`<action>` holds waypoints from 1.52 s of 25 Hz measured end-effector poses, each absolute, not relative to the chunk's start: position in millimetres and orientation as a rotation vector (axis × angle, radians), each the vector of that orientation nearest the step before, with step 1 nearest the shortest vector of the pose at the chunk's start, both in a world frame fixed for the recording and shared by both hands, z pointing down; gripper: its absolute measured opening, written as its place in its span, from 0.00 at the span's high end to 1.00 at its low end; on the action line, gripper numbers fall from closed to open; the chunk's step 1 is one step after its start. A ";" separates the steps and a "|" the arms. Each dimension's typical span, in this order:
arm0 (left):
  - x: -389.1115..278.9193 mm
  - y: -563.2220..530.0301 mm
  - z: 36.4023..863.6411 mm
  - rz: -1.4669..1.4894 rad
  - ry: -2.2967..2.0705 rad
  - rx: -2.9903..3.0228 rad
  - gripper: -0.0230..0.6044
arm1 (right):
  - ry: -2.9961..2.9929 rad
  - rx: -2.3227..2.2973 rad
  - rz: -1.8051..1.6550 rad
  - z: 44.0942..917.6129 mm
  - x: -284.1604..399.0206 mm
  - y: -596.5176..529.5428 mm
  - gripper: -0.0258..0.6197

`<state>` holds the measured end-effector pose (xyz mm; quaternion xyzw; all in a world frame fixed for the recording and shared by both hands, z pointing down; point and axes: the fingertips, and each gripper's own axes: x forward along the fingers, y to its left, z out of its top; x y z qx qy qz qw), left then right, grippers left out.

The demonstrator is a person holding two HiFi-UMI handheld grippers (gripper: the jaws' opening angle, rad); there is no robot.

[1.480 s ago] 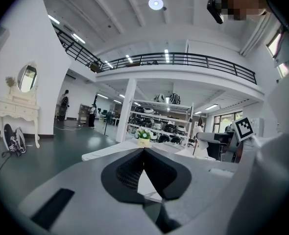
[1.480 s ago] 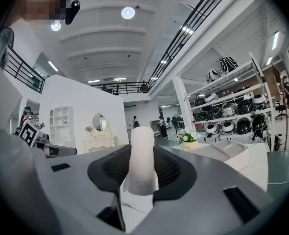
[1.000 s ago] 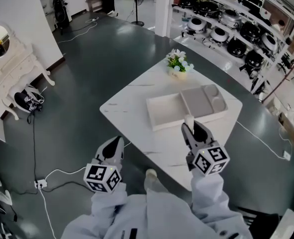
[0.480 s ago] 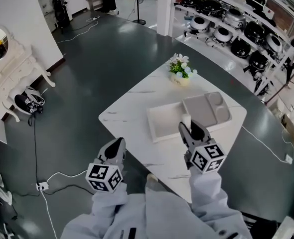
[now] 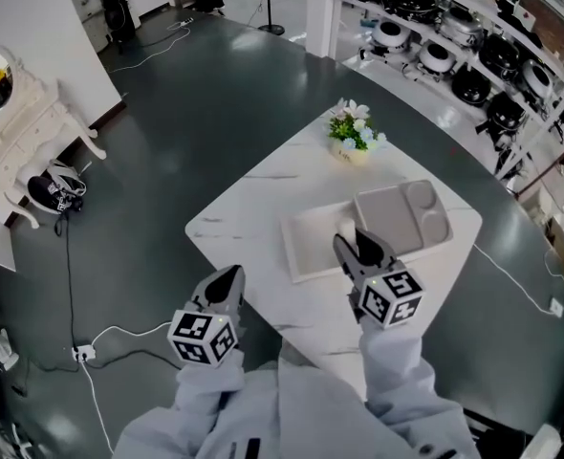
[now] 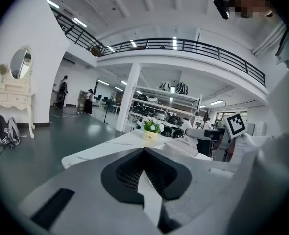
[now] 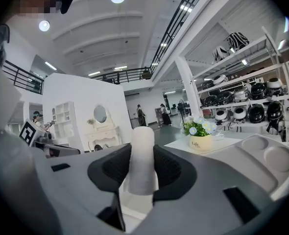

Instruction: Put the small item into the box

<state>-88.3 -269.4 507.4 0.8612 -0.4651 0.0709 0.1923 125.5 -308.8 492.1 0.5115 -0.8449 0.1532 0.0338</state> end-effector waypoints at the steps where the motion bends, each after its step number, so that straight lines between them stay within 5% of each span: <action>1: -86.7 -272.4 511.2 0.206 -1.300 2.415 0.97 | -2.593 1.564 0.477 496.4 125.1 -312.6 0.77; 38: -56.8 -331.6 610.5 0.352 -1.071 2.330 0.97 | -1.981 0.876 0.536 669.8 67.7 -389.0 0.76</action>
